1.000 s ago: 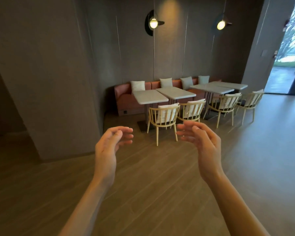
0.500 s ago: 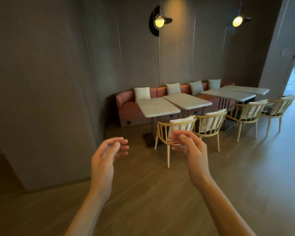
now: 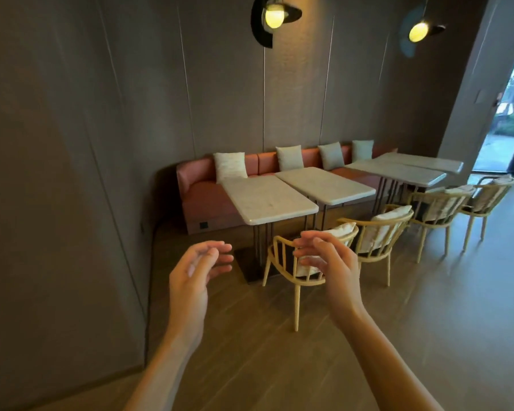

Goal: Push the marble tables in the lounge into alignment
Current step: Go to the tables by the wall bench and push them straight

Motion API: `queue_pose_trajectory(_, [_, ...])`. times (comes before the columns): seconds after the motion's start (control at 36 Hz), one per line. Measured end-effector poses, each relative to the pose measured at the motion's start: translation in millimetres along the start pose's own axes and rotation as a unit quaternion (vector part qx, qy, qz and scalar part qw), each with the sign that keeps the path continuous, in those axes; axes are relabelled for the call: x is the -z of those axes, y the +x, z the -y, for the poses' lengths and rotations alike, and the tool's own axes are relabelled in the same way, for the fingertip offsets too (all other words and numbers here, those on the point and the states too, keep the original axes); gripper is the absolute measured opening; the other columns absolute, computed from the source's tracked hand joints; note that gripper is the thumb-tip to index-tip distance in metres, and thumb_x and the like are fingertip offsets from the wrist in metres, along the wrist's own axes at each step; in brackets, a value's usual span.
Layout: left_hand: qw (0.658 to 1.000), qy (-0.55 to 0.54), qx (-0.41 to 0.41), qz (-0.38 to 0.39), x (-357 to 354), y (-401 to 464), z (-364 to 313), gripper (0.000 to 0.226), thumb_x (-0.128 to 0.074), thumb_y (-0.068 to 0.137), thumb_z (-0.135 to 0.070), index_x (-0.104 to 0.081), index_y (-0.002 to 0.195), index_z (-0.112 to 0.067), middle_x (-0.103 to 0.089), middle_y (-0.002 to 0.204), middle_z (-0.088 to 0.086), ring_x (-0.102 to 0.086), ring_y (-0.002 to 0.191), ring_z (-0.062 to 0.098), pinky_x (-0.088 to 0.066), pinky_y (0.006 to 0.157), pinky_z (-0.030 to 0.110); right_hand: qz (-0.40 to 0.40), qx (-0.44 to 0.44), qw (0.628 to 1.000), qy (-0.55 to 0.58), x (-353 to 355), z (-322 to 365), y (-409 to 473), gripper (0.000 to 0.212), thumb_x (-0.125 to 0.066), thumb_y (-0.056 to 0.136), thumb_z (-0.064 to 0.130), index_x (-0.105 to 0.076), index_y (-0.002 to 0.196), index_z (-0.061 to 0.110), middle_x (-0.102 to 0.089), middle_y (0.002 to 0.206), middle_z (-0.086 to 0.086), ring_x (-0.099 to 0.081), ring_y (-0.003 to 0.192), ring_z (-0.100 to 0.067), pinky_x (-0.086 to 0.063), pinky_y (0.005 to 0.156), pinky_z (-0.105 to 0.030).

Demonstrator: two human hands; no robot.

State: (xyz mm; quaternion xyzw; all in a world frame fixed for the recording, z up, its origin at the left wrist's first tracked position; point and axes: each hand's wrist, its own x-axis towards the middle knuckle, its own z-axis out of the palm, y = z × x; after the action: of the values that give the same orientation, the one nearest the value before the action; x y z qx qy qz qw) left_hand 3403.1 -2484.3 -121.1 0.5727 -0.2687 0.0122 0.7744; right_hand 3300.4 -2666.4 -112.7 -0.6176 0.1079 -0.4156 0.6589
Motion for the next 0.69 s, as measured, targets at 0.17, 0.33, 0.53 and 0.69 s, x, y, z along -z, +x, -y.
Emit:
queue_pose_trajectory(0.17, [0.999, 0.006, 0.011, 0.040, 14.6, 143.8, 48.5, 0.021, -0.053, 0.100, -0.015, -0.072, 0.103, -0.010, -0.073, 0.105, 0.007, -0.069, 0.102, 0.027, -0.057, 0.090, 0.047, -0.023, 0.003, 1.000, -0.013, -70.0, -49.3, 109.9, 0.025, -0.047, 0.103, 0.012, -0.072, 0.107, 0.011, -0.076, 0.096, -0.008, -0.072, 0.091, -0.026, -0.058, 0.081, -0.033])
queue_pose_trajectory(0.33, [0.998, 0.004, 0.017, 0.061, 29.9, 263.2, 114.7, 0.026, -0.055, 0.092, -0.027, -0.073, 0.102, -0.011, -0.074, 0.104, 0.007, -0.070, 0.101, 0.026, -0.057, 0.088, 0.042, -0.040, -0.001, 0.999, -0.012, -122.2, -115.7, 219.3, 0.025, -0.046, 0.104, 0.011, -0.071, 0.106, 0.009, -0.076, 0.096, -0.010, -0.071, 0.091, -0.029, -0.057, 0.085, -0.040])
queue_pose_trajectory(0.53, [0.999, 0.017, 0.035, 0.038, 65.4, 410.7, 219.3, 0.023, -0.056, 0.093, -0.027, -0.075, 0.099, -0.017, -0.074, 0.104, 0.008, -0.071, 0.099, 0.027, -0.059, 0.085, 0.038, -0.041, -0.005, 0.999, -0.005, -194.6, -231.2, 365.1, 0.026, -0.045, 0.105, 0.013, -0.071, 0.104, 0.009, -0.075, 0.094, -0.008, -0.071, 0.087, -0.026, -0.058, 0.078, -0.033])
queue_pose_trajectory(0.69, [0.998, 0.032, 0.061, 0.007, 85.7, 553.1, 281.7, 0.021, -0.056, 0.096, -0.022, -0.077, 0.096, -0.021, -0.075, 0.102, 0.009, -0.072, 0.095, 0.028, -0.059, 0.081, 0.036, -0.038, -0.047, 0.998, 0.004, -255.0, -306.2, 498.7, 0.025, -0.049, 0.104, 0.018, -0.073, 0.101, 0.013, -0.075, 0.092, -0.007, -0.071, 0.087, -0.027, -0.057, 0.080, -0.036])
